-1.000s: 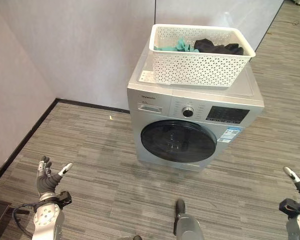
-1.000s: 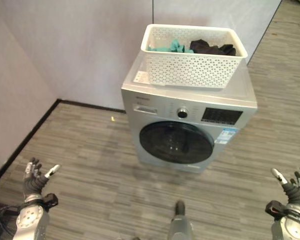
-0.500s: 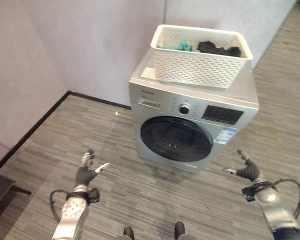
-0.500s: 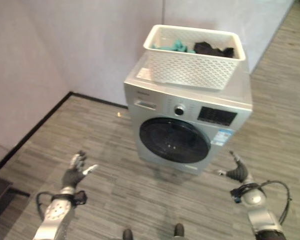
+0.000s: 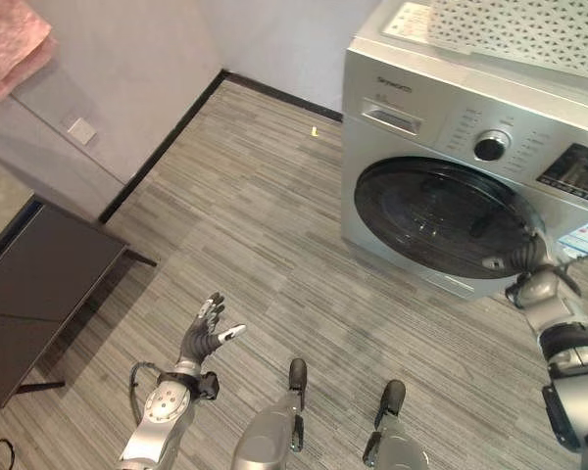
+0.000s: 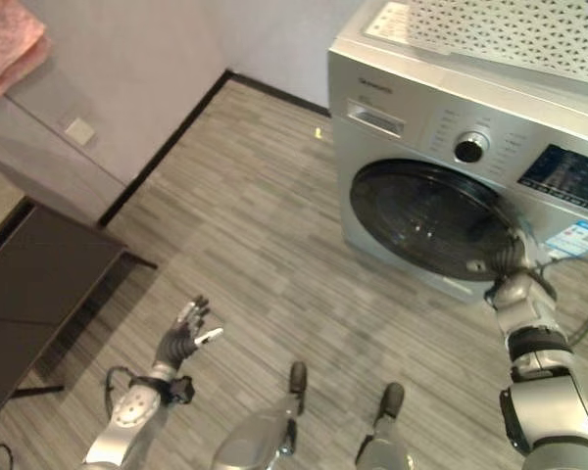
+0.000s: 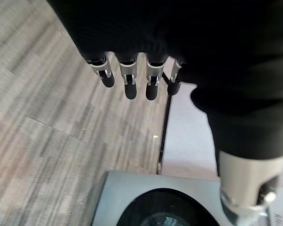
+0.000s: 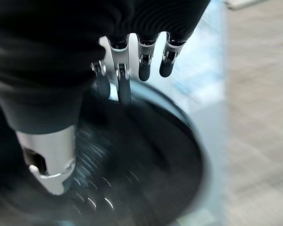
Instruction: Grab the laundry basket,head to the washer,open it,put in the laundry and shut it.
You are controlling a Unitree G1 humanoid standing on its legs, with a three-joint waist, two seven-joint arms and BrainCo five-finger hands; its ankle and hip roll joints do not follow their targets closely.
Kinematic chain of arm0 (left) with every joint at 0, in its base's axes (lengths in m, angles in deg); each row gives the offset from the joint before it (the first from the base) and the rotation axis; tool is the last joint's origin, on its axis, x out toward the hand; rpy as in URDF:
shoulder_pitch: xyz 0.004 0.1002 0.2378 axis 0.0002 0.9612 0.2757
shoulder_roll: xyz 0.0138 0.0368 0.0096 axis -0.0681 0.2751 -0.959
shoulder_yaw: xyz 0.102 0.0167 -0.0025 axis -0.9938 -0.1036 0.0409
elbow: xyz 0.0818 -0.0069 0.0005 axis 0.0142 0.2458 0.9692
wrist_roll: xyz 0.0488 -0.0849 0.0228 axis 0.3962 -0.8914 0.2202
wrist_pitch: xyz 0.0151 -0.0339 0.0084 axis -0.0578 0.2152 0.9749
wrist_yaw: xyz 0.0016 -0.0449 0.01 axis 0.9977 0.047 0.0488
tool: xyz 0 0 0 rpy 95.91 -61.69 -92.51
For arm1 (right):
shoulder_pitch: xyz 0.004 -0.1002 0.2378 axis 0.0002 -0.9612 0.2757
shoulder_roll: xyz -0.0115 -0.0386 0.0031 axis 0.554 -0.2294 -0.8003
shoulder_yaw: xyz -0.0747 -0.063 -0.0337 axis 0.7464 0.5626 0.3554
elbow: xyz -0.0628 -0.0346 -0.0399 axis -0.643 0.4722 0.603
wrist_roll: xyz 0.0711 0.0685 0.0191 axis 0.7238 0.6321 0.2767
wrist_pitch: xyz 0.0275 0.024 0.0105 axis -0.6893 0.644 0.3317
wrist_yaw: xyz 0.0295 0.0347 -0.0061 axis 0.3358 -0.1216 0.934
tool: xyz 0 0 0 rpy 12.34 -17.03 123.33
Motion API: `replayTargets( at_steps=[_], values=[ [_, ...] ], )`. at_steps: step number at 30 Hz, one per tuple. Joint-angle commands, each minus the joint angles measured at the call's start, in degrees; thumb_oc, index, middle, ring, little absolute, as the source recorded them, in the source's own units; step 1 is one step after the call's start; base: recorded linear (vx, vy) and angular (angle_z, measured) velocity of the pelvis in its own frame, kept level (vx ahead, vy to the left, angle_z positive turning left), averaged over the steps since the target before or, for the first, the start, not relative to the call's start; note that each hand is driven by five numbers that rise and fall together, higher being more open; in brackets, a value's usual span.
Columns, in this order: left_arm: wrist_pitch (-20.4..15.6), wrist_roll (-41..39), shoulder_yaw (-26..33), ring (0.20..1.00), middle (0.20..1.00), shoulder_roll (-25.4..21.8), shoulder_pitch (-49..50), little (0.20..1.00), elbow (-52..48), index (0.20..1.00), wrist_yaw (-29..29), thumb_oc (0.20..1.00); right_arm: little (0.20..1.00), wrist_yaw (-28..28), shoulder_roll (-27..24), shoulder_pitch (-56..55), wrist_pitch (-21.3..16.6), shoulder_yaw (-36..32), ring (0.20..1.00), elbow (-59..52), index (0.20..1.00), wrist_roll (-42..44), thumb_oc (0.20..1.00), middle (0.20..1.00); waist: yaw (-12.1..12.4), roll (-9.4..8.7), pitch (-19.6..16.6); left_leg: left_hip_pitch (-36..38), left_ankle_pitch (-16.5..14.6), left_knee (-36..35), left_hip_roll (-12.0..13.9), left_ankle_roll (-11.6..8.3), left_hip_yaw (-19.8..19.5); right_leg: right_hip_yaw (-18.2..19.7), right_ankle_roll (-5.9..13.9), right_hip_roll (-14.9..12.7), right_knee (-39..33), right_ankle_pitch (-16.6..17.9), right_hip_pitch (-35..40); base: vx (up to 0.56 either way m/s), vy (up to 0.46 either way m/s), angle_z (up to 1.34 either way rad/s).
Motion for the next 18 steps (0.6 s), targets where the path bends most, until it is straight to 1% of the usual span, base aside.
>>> replayTargets(
  at_steps=[1, 3, 5, 6, 8, 9, 12, 16, 18],
  values=[
    [-1.96, -0.54, -1.73, 1.0, 1.0, -0.79, -2.31, 1.0, -0.95, 1.0, -1.2, 1.0, 1.0, -6.51, -3.23, 1.25, 0.59, -2.41, 1.0, 4.09, 1.0, 5.52, 1.0, 1.0, -1.1, -4.4, -2.39, 1.5, -6.91, 0.27, 1.81, -1.73, -1.15, 1.8, 1.01, -2.39, 0.04, -4.49, -3.12, 0.02, -0.054, -0.02],
    [-1.67, -0.65, -2.83, 1.0, 1.0, -0.75, -2.67, 1.0, -0.06, 1.0, -0.81, 1.0, 1.0, -7.35, -4.47, 0.65, 0.07, -3.31, 1.0, 8.44, 1.0, 7.88, 1.0, 1.0, -1.53, -4.42, -2.14, 1.07, -6.79, 0.27, 2.26, -2.04, -0.81, 1.33, 1.06, -2.1, 0.04, -4.48, -3.63, 0.03, -0.058, 0.03],
    [-1.92, -0.73, -3.57, 1.0, 1.0, -0.88, -2.94, 1.0, -0.06, 1.0, -1.02, 1.0, 1.0, -7.23, -4.59, 1.16, -0.93, -3.66, 1.0, 10.87, 1.0, 10.64, 1.0, 1.0, -1.63, -4.6, -1.85, 0.47, -6.78, 0.27, 2.5, -2.16, -0.67, 1.38, 1.21, -1.76, 0.04, -4.3, -4.66, 0.01, -0.039, 0.03],
    [-1.94, -0.74, -3.57, 1.0, 1.0, -0.87, -2.97, 1.0, -0.02, 1.0, -1.03, 1.0, 1.0, -7.25, -4.6, 1.27, -1.01, -3.57, 1.0, 11.0, 1.0, 10.71, 1.0, 1.0, -1.59, -4.62, -1.96, 0.34, -6.77, 0.27, 2.5, -2.16, -0.61, 1.44, 1.2, -1.75, 0.04, -4.27, -4.82, 0.01, -0.037, -0.07],
    [-2.38, -1.36, -4.52, 1.0, 1.0, -0.46, -4.15, 1.0, 0.14, 1.0, -1.94, 1.0, 1.0, -7.07, -3.01, 3.77, -2.21, -1.69, 1.0, 13.75, 1.0, 13.45, 1.0, 1.0, -1.29, -4.75, -0.89, -0.63, -6.38, 0.27, 2.73, -2.36, -0.19, 1.81, 1.2, -1.54, 0.04, -3.99, -6.34, 0.01, -0.031, -0.1],
    [-2.4, -1.36, -4.47, 1.0, 1.0, -0.41, -4.21, 1.0, 0.18, 1.0, -1.96, 1.0, 1.0, -7.08, -3.02, 4.01, -2.3, -1.52, 1.0, 13.94, 1.0, 13.53, 1.0, 1.0, -1.32, -4.74, -0.89, -0.7, -6.37, 0.27, 2.73, -2.37, -0.17, 1.84, 1.19, -1.54, 0.04, -3.97, -6.42, 0.01, -0.023, -0.14],
    [-2.9, -2.29, -5.33, 1.0, 1.0, 0.45, -6.08, 1.0, 0.58, 1.0, -3.4, 1.0, 1.0, -6.65, -0.96, 9.05, -3.01, 1.76, 1.0, 20.2, 1.0, 15.66, 1.0, 1.0, -0.57, -3.98, -0.14, -2.4, -5.57, 0.27, 2.8, -2.81, -0.47, 1.77, 1.19, -1.64, 0.04, -4.01, -7.71, 0.01, -0.008, -0.06],
    [-3.12, -2.62, -5.78, 1.0, 1.0, 0.72, -6.55, 1.0, 1.07, 1.0, -3.89, 1.0, 1.0, -6.52, 0.3, 10.73, -3.63, 3.07, 1.0, 21.47, 1.0, 16.88, 1.0, 1.0, -0.08, -3.69, -0.05, -2.68, -5.34, 0.27, 2.73, -2.89, -0.62, 1.52, 1.2, -1.71, 0.04, -3.88, -7.67, 0.01, 0.002, 0.01],
    [-3.14, -3.0, -6.04, 1.0, 1.0, 0.53, -6.48, 1.0, 0.97, 1.0, -3.81, 1.0, 1.0, -6.62, 1.18, 11.22, -3.63, 4.51, 1.0, 19.82, 1.0, 15.64, 1.0, 1.0, 0.12, -3.7, 0.1, -2.69, -5.34, 0.27, 2.65, -2.88, -0.69, 1.49, 1.2, -1.78, 0.04, -3.76, -7.6, 0.03, 0.007, 0.06]
  ],
)
